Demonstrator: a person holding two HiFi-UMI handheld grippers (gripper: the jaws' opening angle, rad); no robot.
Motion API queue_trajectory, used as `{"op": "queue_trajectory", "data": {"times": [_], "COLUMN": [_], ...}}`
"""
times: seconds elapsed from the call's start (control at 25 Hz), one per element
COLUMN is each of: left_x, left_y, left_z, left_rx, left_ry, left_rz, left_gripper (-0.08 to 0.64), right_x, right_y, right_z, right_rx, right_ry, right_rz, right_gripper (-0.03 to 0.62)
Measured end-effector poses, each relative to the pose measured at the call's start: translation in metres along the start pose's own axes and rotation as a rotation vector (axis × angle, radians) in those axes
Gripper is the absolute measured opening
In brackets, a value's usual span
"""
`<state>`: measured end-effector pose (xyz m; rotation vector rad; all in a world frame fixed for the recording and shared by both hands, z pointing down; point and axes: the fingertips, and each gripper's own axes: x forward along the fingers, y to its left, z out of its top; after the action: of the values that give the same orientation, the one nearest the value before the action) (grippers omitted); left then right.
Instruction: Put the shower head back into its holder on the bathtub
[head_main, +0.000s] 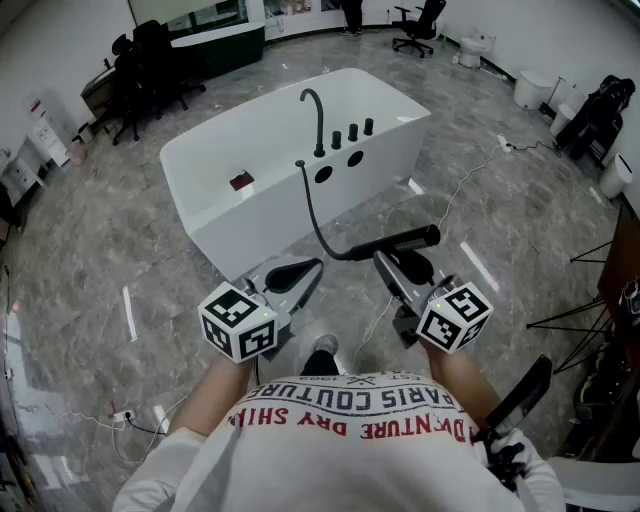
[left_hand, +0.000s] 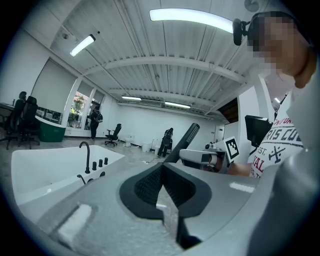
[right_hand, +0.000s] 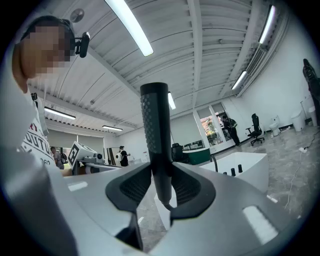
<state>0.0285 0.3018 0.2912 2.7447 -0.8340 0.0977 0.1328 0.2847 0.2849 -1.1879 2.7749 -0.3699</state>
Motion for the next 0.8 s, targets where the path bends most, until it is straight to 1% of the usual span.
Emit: {"op": "queue_trajectory", "data": {"times": [0.2, 0.36, 0.64, 0.8], "left_x": [0.001, 0.003, 0.013, 0.009], "left_y": [-0.003, -0.009, -0.025, -0.023], "left_z": [-0.001, -0.001, 0.000, -0.005], "left_rx": [-0.001, -0.001, 0.003, -0.004], "left_ry": [0.002, 0.002, -0.004, 0.004], "left_rz": [-0.003, -0.010, -0.030, -0.018], "left_gripper": [0.003, 0.003, 0.003, 0.003], "right_x": [-0.003, -0.011, -0.024, -0.022], "right_y": [0.000, -0.002, -0.005, 0.000], "right_z": [0.001, 0.002, 0.005, 0.006], "right_rx": [0.009, -0.007, 0.023, 0.027], "right_ry": [-0.003, 0.000, -0.016, -0.029], "right_rz": [-0.006, -0.016, -0.012, 0.006], "right_gripper": [0.124, 0.124, 0.129, 0.130]}}
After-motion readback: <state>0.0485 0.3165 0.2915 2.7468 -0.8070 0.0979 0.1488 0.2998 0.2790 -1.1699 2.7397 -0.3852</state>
